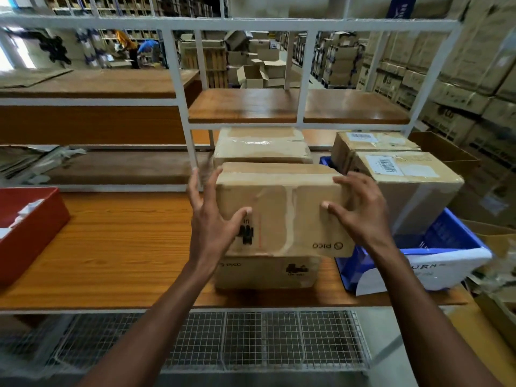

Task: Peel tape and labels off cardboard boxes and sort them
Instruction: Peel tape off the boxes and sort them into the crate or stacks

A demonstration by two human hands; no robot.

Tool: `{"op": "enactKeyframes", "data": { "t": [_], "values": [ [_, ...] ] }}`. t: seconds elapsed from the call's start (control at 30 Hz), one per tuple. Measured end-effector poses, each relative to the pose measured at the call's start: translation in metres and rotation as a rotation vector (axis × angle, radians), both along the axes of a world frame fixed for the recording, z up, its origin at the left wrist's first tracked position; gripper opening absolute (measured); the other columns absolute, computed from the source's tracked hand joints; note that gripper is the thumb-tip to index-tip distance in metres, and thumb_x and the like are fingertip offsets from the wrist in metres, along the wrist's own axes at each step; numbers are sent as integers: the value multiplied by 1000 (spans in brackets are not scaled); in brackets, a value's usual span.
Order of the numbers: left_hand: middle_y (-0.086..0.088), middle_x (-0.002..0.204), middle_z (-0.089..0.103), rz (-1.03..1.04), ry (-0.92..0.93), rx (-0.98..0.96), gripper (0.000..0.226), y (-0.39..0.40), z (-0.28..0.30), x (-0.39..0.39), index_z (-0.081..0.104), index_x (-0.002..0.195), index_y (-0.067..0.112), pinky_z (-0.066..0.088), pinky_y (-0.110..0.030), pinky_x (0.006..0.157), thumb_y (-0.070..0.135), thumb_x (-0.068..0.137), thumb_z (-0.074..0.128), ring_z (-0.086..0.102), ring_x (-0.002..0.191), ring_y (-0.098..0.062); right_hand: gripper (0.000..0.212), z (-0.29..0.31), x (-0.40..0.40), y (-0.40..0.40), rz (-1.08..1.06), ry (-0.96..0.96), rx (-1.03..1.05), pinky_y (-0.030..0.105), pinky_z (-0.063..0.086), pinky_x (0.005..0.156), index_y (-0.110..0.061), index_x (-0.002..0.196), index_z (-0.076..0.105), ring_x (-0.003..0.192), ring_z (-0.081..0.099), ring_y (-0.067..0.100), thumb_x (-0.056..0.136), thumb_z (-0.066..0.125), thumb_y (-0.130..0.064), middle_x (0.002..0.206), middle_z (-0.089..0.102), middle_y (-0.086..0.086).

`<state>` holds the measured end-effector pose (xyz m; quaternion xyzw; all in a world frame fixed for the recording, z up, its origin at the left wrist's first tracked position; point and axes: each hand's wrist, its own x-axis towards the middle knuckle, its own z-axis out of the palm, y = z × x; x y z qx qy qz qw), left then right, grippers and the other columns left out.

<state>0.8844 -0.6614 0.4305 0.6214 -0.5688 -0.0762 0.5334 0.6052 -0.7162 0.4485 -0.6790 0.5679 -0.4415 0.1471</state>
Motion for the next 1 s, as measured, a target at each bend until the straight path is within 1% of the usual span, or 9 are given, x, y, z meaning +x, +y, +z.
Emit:
{"op": "enactKeyframes", "data": {
  "t": [0.17,0.23,0.3,0.4,0.57,0.67,0.77,0.83,1.0],
  "values": [
    [-6,164,24,17,-65,-84,77,-26,54,6,50,145,30,44,-19,97,26,79,88,30,147,-22,52,52,10,-33,2,-36,-121,22,42,100,-28,133,64,119,46,3,84,82,-19,139,54,-4],
    [-4,155,38,-37,-143,-22,69,-41,68,15,55,141,30,50,-39,105,33,79,87,43,140,-25,36,68,15,-44,-4,2,-105,10,35,92,-25,123,70,114,45,-2,88,79,-20,133,57,-5],
    [0,151,45,-81,-215,123,68,-56,75,21,56,141,33,49,-49,108,41,80,84,47,136,-23,20,74,20,-57,7,61,-55,16,37,94,-25,111,74,117,52,4,91,77,-22,131,62,-3],
    [3,156,43,-65,-310,253,65,-72,76,18,53,147,34,40,-47,110,50,87,75,42,140,-24,10,73,24,-74,3,123,45,31,45,102,-30,103,74,127,59,19,94,73,-27,136,65,2],
    [0,158,45,-77,-472,498,61,-113,77,18,51,148,37,42,-51,107,67,95,54,44,140,-31,29,81,28,-96,76,368,286,43,49,98,-39,117,71,121,56,23,91,71,-51,134,64,-2],
    [-6,152,52,-109,-527,576,63,-130,84,24,51,146,37,46,-56,103,70,93,53,50,134,-35,40,91,39,-106,137,443,361,35,47,90,-35,131,68,121,58,23,94,69,-52,140,61,1],
    [-6,154,49,-132,-531,594,61,-132,85,27,51,147,35,44,-56,106,67,95,55,47,136,-33,41,97,48,-113,176,498,411,27,43,64,-28,132,68,87,61,10,96,70,-46,103,66,-7],
    [-6,153,49,-113,-541,570,57,-129,85,24,55,142,38,41,-60,107,68,94,56,44,138,-35,33,99,51,-118,168,577,402,31,46,63,-25,121,73,81,61,13,94,72,-45,93,67,-5],
    [0,130,59,-111,-619,342,38,-100,74,-7,66,123,35,49,-55,97,59,94,59,54,120,-28,40,102,43,-126,142,630,379,40,54,83,-31,120,73,102,62,23,87,76,-54,119,69,0]
  ]
}}
